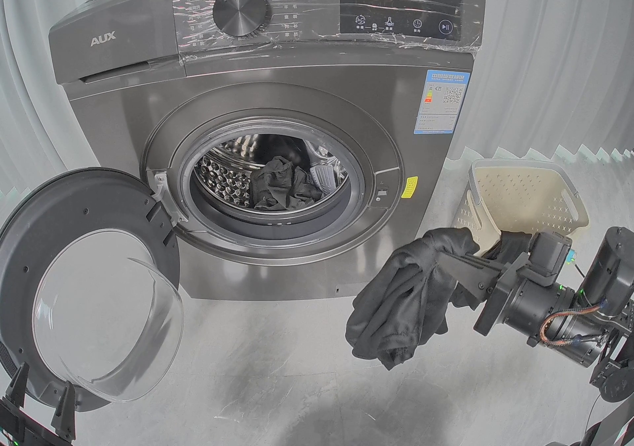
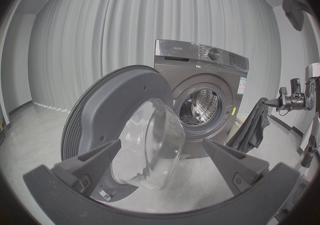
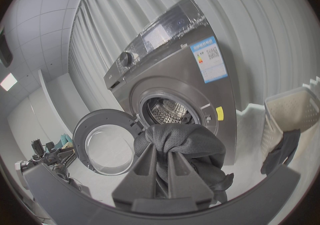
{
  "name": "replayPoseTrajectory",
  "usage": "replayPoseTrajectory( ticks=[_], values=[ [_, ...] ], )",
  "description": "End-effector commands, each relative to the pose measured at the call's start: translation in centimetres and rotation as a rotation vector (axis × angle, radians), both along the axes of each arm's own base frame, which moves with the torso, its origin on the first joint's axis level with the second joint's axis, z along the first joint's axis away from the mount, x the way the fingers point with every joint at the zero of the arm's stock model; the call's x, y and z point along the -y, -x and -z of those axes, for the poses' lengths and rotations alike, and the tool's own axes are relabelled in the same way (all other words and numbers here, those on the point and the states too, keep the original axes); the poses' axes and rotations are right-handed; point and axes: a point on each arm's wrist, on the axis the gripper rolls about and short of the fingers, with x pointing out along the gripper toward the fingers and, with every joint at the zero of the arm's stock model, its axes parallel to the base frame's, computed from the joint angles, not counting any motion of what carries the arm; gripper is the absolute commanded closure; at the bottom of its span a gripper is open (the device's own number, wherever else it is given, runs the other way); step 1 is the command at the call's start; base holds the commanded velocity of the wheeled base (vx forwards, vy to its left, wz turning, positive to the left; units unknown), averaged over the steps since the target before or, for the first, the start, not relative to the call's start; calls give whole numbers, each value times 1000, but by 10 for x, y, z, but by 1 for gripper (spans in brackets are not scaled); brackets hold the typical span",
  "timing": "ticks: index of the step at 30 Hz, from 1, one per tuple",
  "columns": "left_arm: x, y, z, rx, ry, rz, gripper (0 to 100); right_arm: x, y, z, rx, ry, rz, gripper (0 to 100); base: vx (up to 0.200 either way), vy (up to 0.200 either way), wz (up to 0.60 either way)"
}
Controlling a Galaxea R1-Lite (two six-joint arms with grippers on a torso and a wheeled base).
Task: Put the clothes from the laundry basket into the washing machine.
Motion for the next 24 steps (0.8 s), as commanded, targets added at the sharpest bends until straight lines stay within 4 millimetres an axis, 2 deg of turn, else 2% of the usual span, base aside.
replayPoseTrajectory(
  ticks=[1, 5, 10, 13, 20, 24],
  values=[
    [0, 0, 4, 5, 0, 0, 0, 0, 3, 5, -25, 6, -8, 100, 0, 0, 0],
    [0, 0, 4, 6, 0, 0, 0, 1, -3, -1, -8, -10, 4, 100, 0, 0, 0],
    [0, 0, 4, 6, 0, 0, 0, 10, -7, 9, -47, 15, -48, 100, 0, 0, 0],
    [0, 0, 4, 6, -1, 0, 0, 9, -7, 7, -45, -3, -60, 100, 0, 0, 0],
    [0, 0, 4, 6, -1, 0, 0, 8, -8, 3, -74, -59, -71, 100, 0, 200, 0],
    [0, 0, 4, 6, -1, 0, 0, 9, -7, 5, -83, -54, -80, 100, 0, 0, 0]
  ],
)
